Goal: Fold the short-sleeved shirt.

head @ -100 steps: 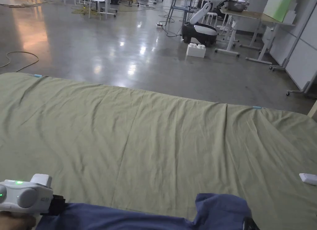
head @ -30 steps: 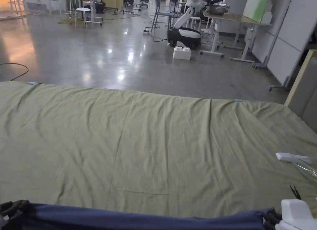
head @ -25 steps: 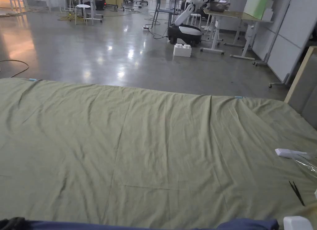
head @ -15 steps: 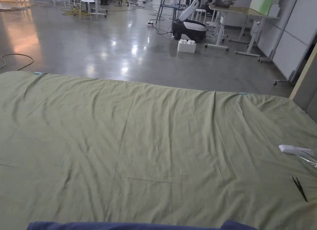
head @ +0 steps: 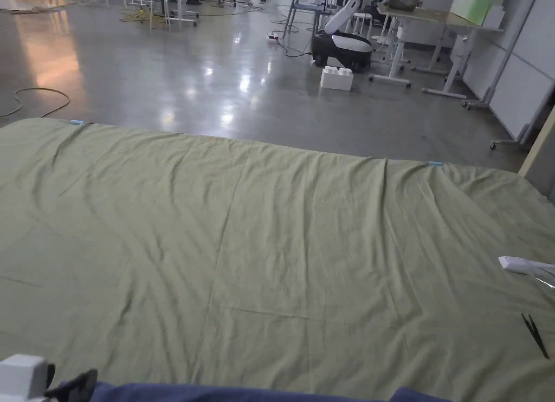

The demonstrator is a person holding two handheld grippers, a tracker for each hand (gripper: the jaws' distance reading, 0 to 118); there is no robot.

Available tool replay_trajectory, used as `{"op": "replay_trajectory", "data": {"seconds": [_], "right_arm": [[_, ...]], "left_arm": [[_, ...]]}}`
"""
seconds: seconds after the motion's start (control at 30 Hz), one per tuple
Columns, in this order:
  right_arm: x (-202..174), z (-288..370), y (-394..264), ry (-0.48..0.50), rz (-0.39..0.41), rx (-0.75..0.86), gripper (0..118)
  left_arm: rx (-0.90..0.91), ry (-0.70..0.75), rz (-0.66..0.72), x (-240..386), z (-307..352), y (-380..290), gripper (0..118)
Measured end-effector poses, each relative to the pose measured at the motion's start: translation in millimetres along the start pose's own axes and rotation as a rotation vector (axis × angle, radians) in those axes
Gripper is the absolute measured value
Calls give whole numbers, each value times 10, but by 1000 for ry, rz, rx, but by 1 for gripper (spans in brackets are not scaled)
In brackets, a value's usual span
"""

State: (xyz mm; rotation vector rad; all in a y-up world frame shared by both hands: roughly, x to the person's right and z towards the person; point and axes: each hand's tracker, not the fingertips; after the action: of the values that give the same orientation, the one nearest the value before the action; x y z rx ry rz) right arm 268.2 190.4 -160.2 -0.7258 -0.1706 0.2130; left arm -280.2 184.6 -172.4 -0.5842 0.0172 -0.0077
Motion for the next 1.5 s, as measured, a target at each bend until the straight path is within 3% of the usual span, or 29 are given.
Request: {"op": "replay_trajectory", "data": {"seconds": [0.2,0.33,0.47,0.57,0.7,0.87,1.17,1.5], "right_arm": [[-287,135,422,-7,-76,323,72],[-490,212,642,-81,-29,396,72],[-533,279,721,-13,-93,461,64],[-587,336,802,-5,-110,534,45],[-709,401,911,11,-143,645,7],[-884,430,1000,24,-133,730,3],[-961,436,1081,37,-151,739,3],[-933,352,1072,85,-111,713,3]], "left_arm": [[254,98,-31,497,66,459,54],[297,59,-27,695,4,653,54],[339,26,-43,832,12,738,53],[367,37,-40,902,20,787,51],[412,67,-25,990,19,859,16],[445,63,1,1082,114,939,3],[433,67,-17,1039,249,1006,3],[125,11,61,0,33,493,3]]}}
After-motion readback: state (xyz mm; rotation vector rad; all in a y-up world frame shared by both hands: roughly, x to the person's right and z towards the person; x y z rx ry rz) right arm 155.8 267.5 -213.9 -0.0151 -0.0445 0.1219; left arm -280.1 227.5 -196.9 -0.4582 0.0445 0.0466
